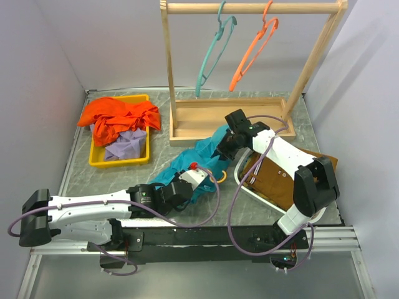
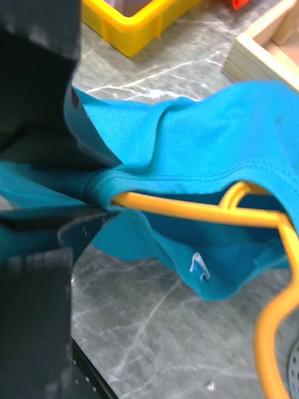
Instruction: Place the t-shirt on the hanger
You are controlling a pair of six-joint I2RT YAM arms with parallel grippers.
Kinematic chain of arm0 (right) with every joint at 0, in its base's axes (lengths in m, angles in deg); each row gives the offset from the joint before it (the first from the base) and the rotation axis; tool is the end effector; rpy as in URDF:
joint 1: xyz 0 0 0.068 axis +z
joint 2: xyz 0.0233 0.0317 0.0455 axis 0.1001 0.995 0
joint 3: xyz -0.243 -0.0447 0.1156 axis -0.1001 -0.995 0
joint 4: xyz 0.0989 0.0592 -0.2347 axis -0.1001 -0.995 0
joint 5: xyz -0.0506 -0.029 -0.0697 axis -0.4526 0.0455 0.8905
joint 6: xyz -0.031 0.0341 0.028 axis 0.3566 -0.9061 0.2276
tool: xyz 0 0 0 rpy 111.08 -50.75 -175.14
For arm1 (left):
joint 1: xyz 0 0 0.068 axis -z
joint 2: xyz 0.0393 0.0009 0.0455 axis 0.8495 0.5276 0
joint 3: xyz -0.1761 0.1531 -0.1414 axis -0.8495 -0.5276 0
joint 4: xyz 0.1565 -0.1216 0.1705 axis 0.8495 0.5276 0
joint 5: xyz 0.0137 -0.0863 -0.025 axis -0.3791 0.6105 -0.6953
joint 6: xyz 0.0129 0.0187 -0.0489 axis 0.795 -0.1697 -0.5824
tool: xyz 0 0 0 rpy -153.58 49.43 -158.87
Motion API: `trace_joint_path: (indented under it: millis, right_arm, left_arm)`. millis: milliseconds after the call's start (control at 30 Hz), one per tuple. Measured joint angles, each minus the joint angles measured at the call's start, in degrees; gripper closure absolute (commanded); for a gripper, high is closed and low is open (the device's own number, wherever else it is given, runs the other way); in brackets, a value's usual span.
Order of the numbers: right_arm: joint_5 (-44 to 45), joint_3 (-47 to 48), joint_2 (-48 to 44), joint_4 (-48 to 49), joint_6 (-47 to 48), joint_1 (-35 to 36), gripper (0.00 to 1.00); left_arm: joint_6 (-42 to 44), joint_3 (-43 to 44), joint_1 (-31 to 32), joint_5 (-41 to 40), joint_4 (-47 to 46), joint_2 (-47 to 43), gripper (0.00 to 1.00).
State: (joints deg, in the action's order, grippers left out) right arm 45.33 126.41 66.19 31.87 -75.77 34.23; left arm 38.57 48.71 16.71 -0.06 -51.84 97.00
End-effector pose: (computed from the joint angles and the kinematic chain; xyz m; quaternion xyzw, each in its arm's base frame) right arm 0.2878 0.1664 0.2463 0.2485 0.9277 0.2644 0.0874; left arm 0.0811 -0.2201 0.2574 0.3373 0.8119 -0.0652 0.4719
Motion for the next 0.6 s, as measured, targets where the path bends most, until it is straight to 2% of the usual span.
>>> trace_joint_path:
  millis: [33,67,133,167,200,267,300,333,367,467,600]
  right_arm:
    - [0.02,0.02,-0.17,-0.04,-0.09,0.02,1.00]
    - [0.02,0.04,-0.35,-0.07,-0.09,0.04,1.00]
    - [-0.04,0.42,-0.55,-0.11,0.09,0.11,1.00]
    - [-0.13,0.74,-0.55,-0.07,0.37,0.17,0.98]
    - [-0.04,1.18,-0.55,-0.20,0.98,0.31,0.90]
    - [0.22,2.14,-0.55,-0.94,2.21,0.52,0.82]
    - [0.20,2.60,-0.55,-1.40,2.75,0.55,0.69]
    - [0.15,3.13,-0.55,-1.90,3.17,0.59,0.62]
    - [0.07,3.54,-0.66,-2.03,3.50,0.61,0.47]
    - [0.09,3.80,-1.99,-1.88,4.96,0.61,0.28]
    - [0.20,3.80,-6.43,-0.81,7.80,0.61,0.20]
  left_arm:
    - [0.50,-0.24,-0.15,0.48,-0.76,-0.31,0.80]
    - [0.61,-0.39,-0.24,0.92,-1.14,-0.52,0.89]
    - [1.42,-0.90,-0.33,3.30,-1.92,-1.09,0.98]
    - [2.23,-1.09,-0.31,5.18,-2.27,-1.29,0.99]
    - [2.36,-1.27,-0.31,6.60,-2.58,-1.51,0.99]
    - [2.29,-1.62,-0.66,8.17,-2.86,-2.34,0.99]
    - [2.21,-1.73,-1.01,9.09,-2.97,-3.04,0.99]
    - [2.14,-1.75,-1.38,9.97,-2.99,-3.63,0.99]
    - [1.79,-1.75,-1.95,11.23,-3.08,-4.35,0.99]
    - [0.22,-1.77,-3.58,13.46,-3.10,-5.84,0.99]
    - [-3.87,-2.67,-6.40,17.84,-3.67,-9.11,0.99]
